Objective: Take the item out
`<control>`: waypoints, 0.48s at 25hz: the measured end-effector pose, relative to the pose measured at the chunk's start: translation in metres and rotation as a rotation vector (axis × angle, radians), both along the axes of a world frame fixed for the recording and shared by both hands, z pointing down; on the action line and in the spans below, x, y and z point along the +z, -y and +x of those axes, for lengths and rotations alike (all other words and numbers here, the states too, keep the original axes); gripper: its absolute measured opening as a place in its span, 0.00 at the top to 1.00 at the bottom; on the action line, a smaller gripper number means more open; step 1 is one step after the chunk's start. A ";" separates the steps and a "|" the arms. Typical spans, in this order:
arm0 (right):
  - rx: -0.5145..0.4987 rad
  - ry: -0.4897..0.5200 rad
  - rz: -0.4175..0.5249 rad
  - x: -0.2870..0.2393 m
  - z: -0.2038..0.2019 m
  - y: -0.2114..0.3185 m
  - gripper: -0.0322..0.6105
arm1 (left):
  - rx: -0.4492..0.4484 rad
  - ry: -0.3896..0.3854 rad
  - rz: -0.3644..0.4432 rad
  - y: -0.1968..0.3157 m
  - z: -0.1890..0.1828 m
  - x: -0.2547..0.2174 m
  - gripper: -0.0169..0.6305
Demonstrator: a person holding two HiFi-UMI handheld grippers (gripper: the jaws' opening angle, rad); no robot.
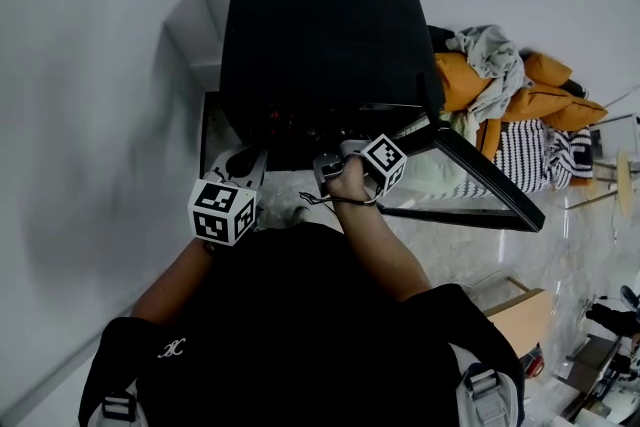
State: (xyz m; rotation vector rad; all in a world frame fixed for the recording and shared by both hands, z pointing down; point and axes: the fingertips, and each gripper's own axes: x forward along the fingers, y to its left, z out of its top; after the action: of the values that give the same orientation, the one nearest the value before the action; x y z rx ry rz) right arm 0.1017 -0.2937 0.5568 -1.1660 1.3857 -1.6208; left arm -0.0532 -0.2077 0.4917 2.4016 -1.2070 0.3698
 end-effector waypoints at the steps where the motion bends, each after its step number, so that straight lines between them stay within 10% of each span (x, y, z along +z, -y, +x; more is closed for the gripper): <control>1: -0.002 0.006 0.016 -0.002 -0.001 0.001 0.94 | 0.002 0.000 0.001 0.000 0.000 0.000 0.96; 12: -0.023 -0.018 -0.028 -0.006 -0.009 0.010 0.87 | 0.011 0.003 0.004 -0.003 0.001 0.000 0.96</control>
State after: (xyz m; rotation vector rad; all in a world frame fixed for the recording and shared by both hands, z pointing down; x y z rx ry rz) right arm 0.0928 -0.3033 0.5507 -1.1869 1.3966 -1.6544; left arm -0.0525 -0.2051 0.4921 2.4127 -1.1978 0.3741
